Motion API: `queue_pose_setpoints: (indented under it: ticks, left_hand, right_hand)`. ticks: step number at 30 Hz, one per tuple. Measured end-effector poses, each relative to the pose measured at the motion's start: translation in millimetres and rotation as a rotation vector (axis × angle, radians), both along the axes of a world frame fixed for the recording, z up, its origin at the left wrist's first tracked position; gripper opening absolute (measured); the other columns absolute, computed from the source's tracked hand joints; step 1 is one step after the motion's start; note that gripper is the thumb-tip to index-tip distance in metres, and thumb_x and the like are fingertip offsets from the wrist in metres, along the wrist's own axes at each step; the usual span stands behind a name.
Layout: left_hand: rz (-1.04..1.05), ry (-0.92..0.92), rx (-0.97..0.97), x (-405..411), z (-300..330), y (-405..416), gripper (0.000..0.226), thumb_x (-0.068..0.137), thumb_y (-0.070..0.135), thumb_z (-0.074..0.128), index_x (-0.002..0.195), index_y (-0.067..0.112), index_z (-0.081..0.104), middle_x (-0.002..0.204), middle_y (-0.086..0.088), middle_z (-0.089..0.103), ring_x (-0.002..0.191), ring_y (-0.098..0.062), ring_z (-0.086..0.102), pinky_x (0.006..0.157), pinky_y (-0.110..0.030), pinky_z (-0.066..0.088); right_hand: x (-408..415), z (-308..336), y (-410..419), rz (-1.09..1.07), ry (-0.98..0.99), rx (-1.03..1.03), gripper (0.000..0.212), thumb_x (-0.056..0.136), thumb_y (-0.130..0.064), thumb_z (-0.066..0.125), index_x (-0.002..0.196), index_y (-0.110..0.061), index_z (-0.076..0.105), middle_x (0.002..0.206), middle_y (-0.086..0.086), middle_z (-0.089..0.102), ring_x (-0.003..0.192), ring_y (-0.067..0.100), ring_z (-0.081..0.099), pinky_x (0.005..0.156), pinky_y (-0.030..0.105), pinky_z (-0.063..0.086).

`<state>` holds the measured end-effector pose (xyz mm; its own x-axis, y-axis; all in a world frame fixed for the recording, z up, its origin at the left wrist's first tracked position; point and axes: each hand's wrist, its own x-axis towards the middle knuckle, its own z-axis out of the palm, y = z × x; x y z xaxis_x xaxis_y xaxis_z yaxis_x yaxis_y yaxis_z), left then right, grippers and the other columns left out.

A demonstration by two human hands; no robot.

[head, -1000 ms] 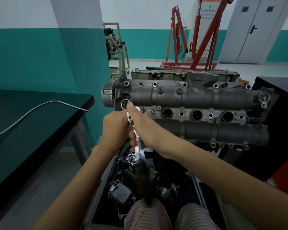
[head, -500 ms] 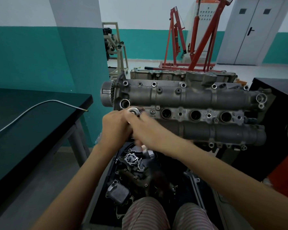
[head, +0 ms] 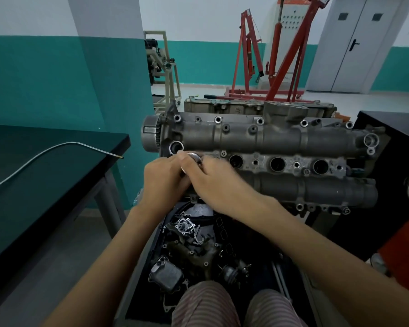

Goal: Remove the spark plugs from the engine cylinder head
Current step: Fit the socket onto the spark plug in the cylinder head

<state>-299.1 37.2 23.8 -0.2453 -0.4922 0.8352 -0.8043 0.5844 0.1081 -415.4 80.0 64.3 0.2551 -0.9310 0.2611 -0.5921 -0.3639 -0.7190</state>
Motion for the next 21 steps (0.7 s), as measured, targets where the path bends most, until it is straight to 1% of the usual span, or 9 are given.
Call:
queue_pose_setpoints:
  ticks: [2, 4, 8, 10, 11, 13, 16, 19, 21]
  left_hand:
    - [0.021, -0.004, -0.023, -0.5, 0.3, -0.3, 0.02, 0.077, 0.022, 0.048, 0.068, 0.01, 0.061, 0.048, -0.003, 0.057, 0.036, -0.02, 0.048, 0.052, -0.013, 0.023]
    - [0.018, -0.023, 0.008, 1.9, -2.5, -1.9, 0.021, 0.076, 0.024, 0.048, 0.069, 0.01, 0.062, 0.05, -0.003, 0.058, 0.038, -0.021, 0.051, 0.051, -0.017, 0.025]
    - [0.009, -0.028, 0.077, 2.5, -1.0, -0.9, 0.023, 0.07, 0.021, 0.044, 0.058, 0.007, 0.057, 0.043, -0.004, 0.049, 0.034, -0.021, 0.045, 0.045, -0.021, 0.028]
    - [-0.005, -0.008, 0.106, 2.2, -1.4, 0.8, 0.026, 0.071, 0.019, 0.043, 0.057, 0.005, 0.06, 0.042, -0.005, 0.047, 0.035, -0.022, 0.046, 0.04, -0.025, 0.034]
    - [-0.02, -0.002, 0.107, 2.3, -1.2, 1.2, 0.027, 0.072, 0.019, 0.043, 0.059, 0.005, 0.062, 0.043, -0.006, 0.05, 0.036, -0.023, 0.049, 0.039, -0.026, 0.037]
    - [-0.029, -0.018, 0.092, 1.9, -0.6, 2.0, 0.028, 0.074, 0.02, 0.044, 0.069, 0.006, 0.067, 0.05, -0.008, 0.059, 0.041, -0.024, 0.055, 0.043, -0.023, 0.038]
    - [0.021, -0.031, 0.039, -1.6, 2.7, 3.3, 0.017, 0.076, 0.02, 0.046, 0.076, 0.007, 0.058, 0.048, -0.008, 0.058, 0.037, -0.023, 0.052, 0.048, -0.013, 0.02]
    - [0.04, -0.05, 0.06, 0.6, -0.6, -0.5, 0.023, 0.075, 0.021, 0.045, 0.06, 0.006, 0.054, 0.042, -0.008, 0.052, 0.035, -0.024, 0.049, 0.047, -0.018, 0.022]
    - [0.042, -0.046, 0.086, 2.5, -1.8, -1.0, 0.024, 0.073, 0.023, 0.043, 0.057, 0.008, 0.054, 0.043, -0.008, 0.051, 0.036, -0.024, 0.049, 0.047, -0.021, 0.025]
  right_hand:
    - [-7.9, 7.0, -3.1, -0.093, 0.255, -0.251, 0.056, 0.09, -0.061, 0.029, 0.056, -0.021, 0.047, 0.051, -0.006, 0.05, 0.048, 0.006, 0.049, 0.045, 0.025, 0.031]
    - [-13.8, 8.9, -6.0, -0.046, 0.206, -0.12, 0.057, 0.091, -0.061, 0.028, 0.066, -0.019, 0.057, 0.053, -0.006, 0.054, 0.052, 0.009, 0.053, 0.048, 0.025, 0.035]
    - [-2.9, 4.8, 2.8, 0.204, -0.606, 0.744, 0.052, 0.092, -0.058, 0.03, 0.074, -0.013, 0.047, 0.053, 0.001, 0.044, 0.045, 0.014, 0.043, 0.048, 0.023, 0.042]
    - [4.5, -1.8, 6.5, 0.224, -0.745, 0.793, 0.047, 0.094, -0.054, 0.03, 0.079, -0.011, 0.045, 0.059, 0.003, 0.047, 0.048, 0.013, 0.049, 0.054, 0.025, 0.049]
    - [7.0, -2.8, 6.4, 0.17, -0.656, 0.686, 0.048, 0.094, -0.053, 0.03, 0.078, -0.011, 0.046, 0.06, 0.004, 0.048, 0.048, 0.012, 0.049, 0.054, 0.025, 0.049]
    - [5.4, 1.0, 6.4, 0.005, -0.175, 0.237, 0.056, 0.093, -0.056, 0.028, 0.069, -0.011, 0.052, 0.06, 0.002, 0.055, 0.049, 0.011, 0.05, 0.05, 0.024, 0.041]
    - [-8.0, 12.6, -0.3, -0.14, 0.392, -0.212, 0.066, 0.087, -0.068, 0.023, 0.056, -0.017, 0.051, 0.052, -0.003, 0.051, 0.05, 0.009, 0.049, 0.045, 0.024, 0.029]
    - [-11.3, 13.9, -6.5, -0.101, 0.367, -0.149, 0.063, 0.086, -0.07, 0.025, 0.058, -0.021, 0.053, 0.049, -0.008, 0.049, 0.048, 0.005, 0.048, 0.046, 0.024, 0.027]
    - [-10.1, 9.3, -3.1, 0.044, -0.049, 0.226, 0.053, 0.088, -0.066, 0.03, 0.061, -0.023, 0.048, 0.046, -0.012, 0.046, 0.042, 0.002, 0.043, 0.047, 0.022, 0.031]
